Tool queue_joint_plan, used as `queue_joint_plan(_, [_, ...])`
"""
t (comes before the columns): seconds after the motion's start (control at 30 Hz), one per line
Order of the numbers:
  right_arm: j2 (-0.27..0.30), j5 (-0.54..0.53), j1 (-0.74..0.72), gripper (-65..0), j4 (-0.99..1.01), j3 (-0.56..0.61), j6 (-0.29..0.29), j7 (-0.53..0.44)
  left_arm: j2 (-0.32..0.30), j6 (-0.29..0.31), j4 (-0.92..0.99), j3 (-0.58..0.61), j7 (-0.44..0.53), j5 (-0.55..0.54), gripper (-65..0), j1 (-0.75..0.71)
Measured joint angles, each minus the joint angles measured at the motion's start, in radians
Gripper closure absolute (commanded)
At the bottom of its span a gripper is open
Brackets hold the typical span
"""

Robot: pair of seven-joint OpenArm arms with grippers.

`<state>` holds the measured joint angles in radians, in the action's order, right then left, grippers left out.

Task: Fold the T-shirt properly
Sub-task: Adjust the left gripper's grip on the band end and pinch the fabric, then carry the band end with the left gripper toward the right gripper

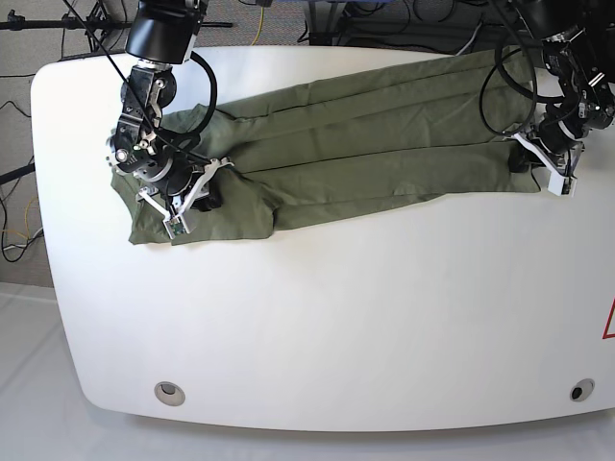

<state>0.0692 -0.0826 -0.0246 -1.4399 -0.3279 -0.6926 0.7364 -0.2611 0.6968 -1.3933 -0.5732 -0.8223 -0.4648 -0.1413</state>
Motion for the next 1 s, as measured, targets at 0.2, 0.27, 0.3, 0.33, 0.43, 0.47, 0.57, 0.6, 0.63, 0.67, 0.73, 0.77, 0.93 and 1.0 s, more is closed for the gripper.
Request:
queue_joint_plan(0.2, [0.000,0.000,0.000,-8.3,0.000,0.000,0.000,0.000,0.002,-0.001,-0.027,0.000,-0.024,0.002,-2.4,0.001])
queue_joint_plan(0.27, [0.000,0.000,0.000,-8.3,0.000,0.000,0.000,0.000,0.004,0.000,-0.042,-0.001,-0.027,0.001,-2.7,0.001])
queue_joint_plan(0.3, [0.000,0.000,0.000,-8.3,0.000,0.000,0.000,0.000,0.006,0.000,-0.053,-0.001,-0.036,0.000,-2.7,0.003])
queue_joint_plan(0.33, [-0.002,0.000,0.000,-8.3,0.000,0.000,0.000,0.000,0.006,0.000,-0.063,-0.001,-0.046,-0.001,-2.6,0.003])
queue_joint_plan(0.43, [-0.003,0.000,0.000,-8.1,0.000,0.000,0.000,0.001,0.010,-0.001,-0.085,-0.002,-0.060,0.000,-2.3,0.006])
queue_joint_plan(0.47, [-0.002,0.000,0.000,-8.1,0.000,0.000,0.000,0.001,0.016,0.000,-0.101,-0.007,-0.071,0.001,-2.3,0.006])
queue_joint_plan(0.57, [-0.003,0.000,0.000,-8.1,0.000,0.000,0.000,0.000,0.028,0.000,-0.128,-0.011,-0.076,0.001,-2.3,0.006])
queue_joint_plan(0.6, [-0.003,0.000,0.000,-8.1,0.000,0.000,0.000,0.000,0.031,0.000,-0.132,-0.011,-0.075,0.001,-2.3,0.006])
queue_joint_plan(0.63, [-0.003,0.000,0.000,-8.1,0.000,0.000,0.000,-0.001,0.035,0.000,-0.138,-0.011,-0.076,0.002,-2.2,0.006])
queue_joint_plan(0.67, [-0.002,0.000,0.000,-8.1,0.000,0.000,0.000,-0.001,0.039,0.000,-0.143,-0.011,-0.076,0.003,-2.2,0.007])
queue_joint_plan(0.73, [-0.003,0.000,0.000,-8.2,0.000,0.000,0.000,0.000,0.048,0.000,-0.154,-0.011,-0.076,0.003,-2.3,0.007])
queue_joint_plan(0.77, [-0.003,0.000,0.000,-8.2,0.000,0.001,0.000,-0.001,0.051,0.000,-0.160,-0.011,-0.076,0.004,-2.3,0.006])
queue_joint_plan(0.93, [-0.005,0.000,0.000,-8.2,0.000,0.002,0.000,-0.004,0.068,0.000,-0.212,-0.018,-0.092,0.014,-1.9,0.000])
queue_joint_plan(1.0, [-0.005,0.000,0.000,-8.2,0.000,0.002,0.000,-0.005,0.072,0.000,-0.218,-0.020,-0.100,0.016,-1.9,0.001])
